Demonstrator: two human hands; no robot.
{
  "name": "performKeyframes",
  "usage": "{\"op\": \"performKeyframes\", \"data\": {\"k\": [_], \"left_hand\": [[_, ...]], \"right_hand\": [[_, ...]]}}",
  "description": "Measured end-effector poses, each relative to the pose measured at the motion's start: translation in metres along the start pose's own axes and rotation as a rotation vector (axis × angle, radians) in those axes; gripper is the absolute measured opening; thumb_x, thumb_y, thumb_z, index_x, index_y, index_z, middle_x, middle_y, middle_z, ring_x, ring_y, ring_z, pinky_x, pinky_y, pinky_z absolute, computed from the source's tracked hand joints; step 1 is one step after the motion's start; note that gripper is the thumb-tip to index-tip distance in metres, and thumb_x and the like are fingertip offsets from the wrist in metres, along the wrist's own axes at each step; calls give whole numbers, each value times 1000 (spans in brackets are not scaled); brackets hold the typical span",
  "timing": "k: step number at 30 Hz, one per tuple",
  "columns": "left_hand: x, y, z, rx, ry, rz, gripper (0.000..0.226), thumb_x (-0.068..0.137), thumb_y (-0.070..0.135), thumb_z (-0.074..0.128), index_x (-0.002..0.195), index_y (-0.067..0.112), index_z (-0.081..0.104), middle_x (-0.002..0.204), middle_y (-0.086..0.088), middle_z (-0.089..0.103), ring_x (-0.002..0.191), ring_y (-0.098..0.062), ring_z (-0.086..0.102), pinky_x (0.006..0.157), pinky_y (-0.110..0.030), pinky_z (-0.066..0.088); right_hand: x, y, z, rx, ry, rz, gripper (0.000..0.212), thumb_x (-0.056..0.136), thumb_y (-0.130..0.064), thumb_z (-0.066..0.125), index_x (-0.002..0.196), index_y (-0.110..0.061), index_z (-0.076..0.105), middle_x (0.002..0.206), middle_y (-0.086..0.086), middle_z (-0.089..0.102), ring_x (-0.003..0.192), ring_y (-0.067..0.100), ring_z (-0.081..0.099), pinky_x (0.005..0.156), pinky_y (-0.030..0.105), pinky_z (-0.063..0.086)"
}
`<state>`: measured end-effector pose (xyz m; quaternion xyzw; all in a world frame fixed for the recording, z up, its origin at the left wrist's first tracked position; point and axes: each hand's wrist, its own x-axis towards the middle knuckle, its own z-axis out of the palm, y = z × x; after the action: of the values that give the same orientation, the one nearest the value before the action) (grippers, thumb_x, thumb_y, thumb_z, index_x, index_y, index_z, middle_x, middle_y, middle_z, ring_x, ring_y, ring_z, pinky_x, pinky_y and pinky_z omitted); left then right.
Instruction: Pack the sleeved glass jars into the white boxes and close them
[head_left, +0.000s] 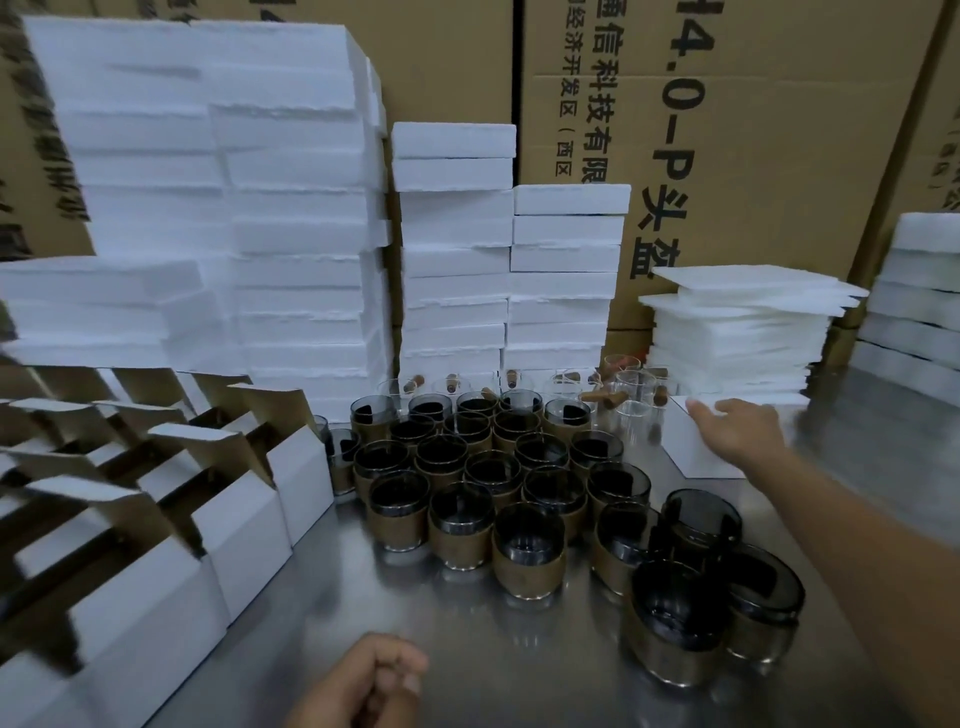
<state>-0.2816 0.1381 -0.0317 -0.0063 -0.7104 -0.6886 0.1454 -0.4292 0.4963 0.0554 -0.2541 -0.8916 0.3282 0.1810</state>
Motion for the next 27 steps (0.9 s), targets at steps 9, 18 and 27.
{"op": "performKeyframes", "data": {"k": [9,18,27], "left_hand": [[-22,14,-9,109,-136,52,24,84,-6,57,72,13,63,55,-3,50,56,-19,43,54,-23,34],[-45,32,-23,176,-96,144,28,87,2,54,76,26,61,58,8,54,57,-9,50,57,-18,40],[-82,68,-81,169,134,241,22,88,7,57,87,29,60,82,19,61,82,5,55,70,-5,40]], "right_hand": [[-139,-92,-41,274,7,-552,37,90,-27,59,126,-22,52,133,-4,40,100,-1,43,82,7,29],[-313,-55,32,489,-66,-654,27,80,-9,68,86,-34,59,98,-17,57,96,-4,54,81,3,34],[-320,-22,43,326,-76,-579,26,82,-2,66,76,-27,60,83,-13,61,89,15,56,78,28,36]]}}
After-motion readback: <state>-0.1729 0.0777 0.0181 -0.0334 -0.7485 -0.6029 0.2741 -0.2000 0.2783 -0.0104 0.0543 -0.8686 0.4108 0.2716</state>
